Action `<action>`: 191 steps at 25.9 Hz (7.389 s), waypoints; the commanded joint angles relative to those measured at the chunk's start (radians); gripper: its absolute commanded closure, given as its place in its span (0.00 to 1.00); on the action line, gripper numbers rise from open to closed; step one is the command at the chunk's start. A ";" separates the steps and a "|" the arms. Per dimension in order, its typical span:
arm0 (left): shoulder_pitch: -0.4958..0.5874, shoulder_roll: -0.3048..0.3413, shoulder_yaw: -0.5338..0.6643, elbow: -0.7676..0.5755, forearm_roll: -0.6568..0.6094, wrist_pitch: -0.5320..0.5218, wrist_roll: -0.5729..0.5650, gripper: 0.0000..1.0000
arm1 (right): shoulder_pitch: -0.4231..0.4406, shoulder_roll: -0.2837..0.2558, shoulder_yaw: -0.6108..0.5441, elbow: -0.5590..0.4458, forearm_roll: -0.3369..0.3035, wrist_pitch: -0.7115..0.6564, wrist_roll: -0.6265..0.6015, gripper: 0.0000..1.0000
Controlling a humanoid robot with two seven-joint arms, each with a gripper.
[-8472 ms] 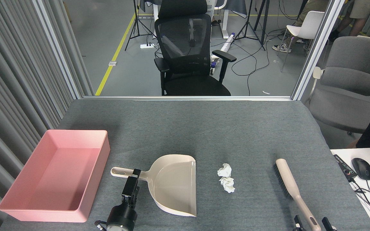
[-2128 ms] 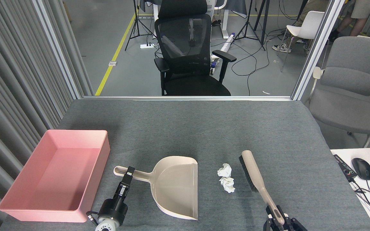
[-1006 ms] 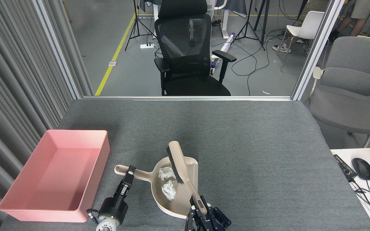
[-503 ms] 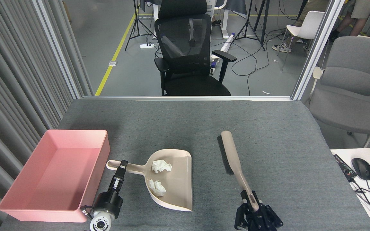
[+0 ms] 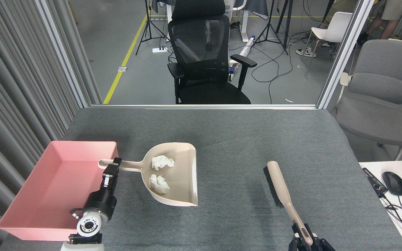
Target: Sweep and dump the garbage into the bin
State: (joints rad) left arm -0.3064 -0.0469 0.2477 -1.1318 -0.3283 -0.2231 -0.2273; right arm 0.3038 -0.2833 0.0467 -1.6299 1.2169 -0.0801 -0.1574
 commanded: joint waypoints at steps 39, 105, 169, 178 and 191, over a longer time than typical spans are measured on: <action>-0.203 0.737 0.002 0.658 0.160 -0.415 -0.035 0.82 | -0.014 0.001 0.012 -0.002 0.004 -0.010 0.002 0.75; -0.048 -0.088 -0.027 0.307 -0.070 -0.206 0.089 0.79 | -0.091 0.004 0.027 0.033 0.006 -0.001 0.010 0.74; 0.423 -0.027 -0.140 -0.546 -0.853 -0.113 0.108 0.02 | -0.183 0.064 0.004 -0.036 0.052 0.080 0.009 0.02; 0.431 -0.022 -0.096 -0.585 -1.086 -0.113 0.229 0.01 | -0.186 0.130 0.030 -0.021 0.200 0.131 0.009 0.02; 0.432 -0.022 -0.038 -0.591 -1.106 -0.108 0.273 0.01 | -0.226 0.122 0.030 0.021 0.196 0.126 0.028 0.02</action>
State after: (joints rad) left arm 0.1201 -0.0687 0.1898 -1.7249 -1.4308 -0.3309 0.0441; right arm 0.1041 -0.1537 0.0753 -1.6408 1.4126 0.0465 -0.1439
